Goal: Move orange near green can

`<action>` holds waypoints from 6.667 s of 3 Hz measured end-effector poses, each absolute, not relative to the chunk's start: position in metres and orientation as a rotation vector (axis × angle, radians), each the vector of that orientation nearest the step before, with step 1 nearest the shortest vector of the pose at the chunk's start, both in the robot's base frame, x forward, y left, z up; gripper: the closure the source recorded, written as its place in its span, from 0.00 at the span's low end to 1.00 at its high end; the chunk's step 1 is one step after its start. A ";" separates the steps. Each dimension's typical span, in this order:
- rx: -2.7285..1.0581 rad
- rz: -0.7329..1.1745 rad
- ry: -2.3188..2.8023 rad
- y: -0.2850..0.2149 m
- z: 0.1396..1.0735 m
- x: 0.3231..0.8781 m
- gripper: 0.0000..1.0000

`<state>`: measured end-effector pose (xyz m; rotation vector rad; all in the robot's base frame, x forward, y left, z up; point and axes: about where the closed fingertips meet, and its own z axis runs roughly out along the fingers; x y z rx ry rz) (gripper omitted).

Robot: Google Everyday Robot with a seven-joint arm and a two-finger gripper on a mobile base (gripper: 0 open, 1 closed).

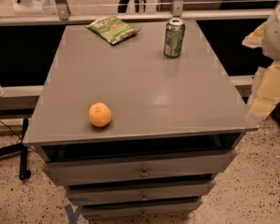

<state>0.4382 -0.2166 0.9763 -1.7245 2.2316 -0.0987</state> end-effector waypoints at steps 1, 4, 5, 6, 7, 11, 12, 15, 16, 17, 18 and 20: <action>-1.724 -0.099 2.231 -0.217 0.976 0.438 0.00; -1.661 0.379 1.844 -0.054 0.927 0.469 0.00; -1.600 0.559 1.769 0.001 0.914 0.475 0.00; -1.548 0.684 1.727 0.040 0.896 0.474 0.00; -1.522 0.742 1.675 0.068 0.876 0.472 0.00; -1.427 0.797 1.640 0.086 0.843 0.484 0.65; -1.385 0.738 1.669 0.051 0.856 0.504 0.87; -1.290 0.489 1.714 -0.056 0.894 0.561 1.00; -1.226 0.380 1.723 -0.106 0.891 0.606 1.00; -1.133 0.323 1.714 -0.150 0.890 0.654 1.00; -1.045 0.316 1.699 -0.176 0.888 0.700 1.00; -0.968 0.382 1.741 -0.189 0.868 0.747 1.00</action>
Offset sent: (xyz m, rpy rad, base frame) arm 0.0166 0.0949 -0.0434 0.3140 -0.0854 0.1653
